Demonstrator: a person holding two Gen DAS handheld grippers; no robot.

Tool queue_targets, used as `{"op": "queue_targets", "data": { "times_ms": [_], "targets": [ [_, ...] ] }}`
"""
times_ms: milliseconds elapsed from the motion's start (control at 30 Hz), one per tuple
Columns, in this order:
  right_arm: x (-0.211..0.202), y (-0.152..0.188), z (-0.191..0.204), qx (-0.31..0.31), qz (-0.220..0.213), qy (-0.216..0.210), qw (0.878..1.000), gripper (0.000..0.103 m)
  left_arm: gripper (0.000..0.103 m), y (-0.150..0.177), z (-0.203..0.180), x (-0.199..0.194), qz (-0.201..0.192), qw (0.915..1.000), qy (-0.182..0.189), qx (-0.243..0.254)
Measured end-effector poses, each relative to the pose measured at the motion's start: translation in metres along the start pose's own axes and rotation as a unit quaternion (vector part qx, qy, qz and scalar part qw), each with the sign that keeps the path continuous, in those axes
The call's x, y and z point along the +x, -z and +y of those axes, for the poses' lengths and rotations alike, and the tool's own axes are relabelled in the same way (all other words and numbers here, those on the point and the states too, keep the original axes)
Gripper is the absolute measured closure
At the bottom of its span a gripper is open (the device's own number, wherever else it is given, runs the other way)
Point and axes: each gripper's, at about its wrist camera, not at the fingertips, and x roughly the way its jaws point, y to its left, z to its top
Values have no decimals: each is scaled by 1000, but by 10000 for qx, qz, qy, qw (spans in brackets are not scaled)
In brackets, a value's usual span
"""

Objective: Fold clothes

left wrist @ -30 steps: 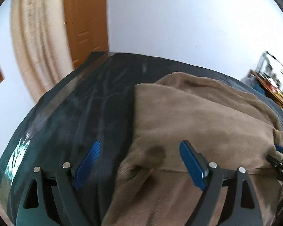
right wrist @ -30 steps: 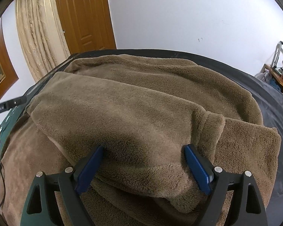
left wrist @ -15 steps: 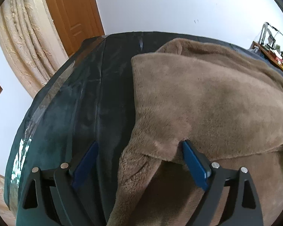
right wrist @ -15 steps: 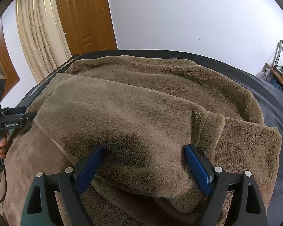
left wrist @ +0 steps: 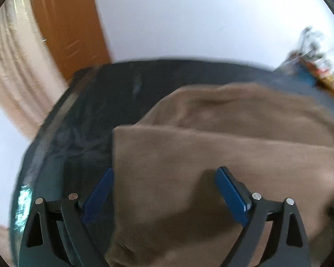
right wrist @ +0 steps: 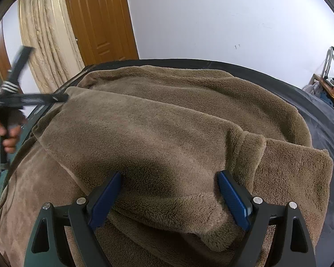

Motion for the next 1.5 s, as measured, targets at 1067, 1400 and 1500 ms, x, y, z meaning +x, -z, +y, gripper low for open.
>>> {"op": "queue_targets", "data": {
  "times_ms": [1067,1400,1500],
  "targets": [
    [0,0,-5,20,5,-54,10000,13,3,-70,23,72,166,9953,-919,-260],
    [2,-1,-4,17,18,-103,9999,10,3,-69,-10,57,-172,9912,-1222,488],
    [3,-1,-2,3,25,-88,10000,10,3,-71,-15,43,-250,9949,-809,541]
  ]
}}
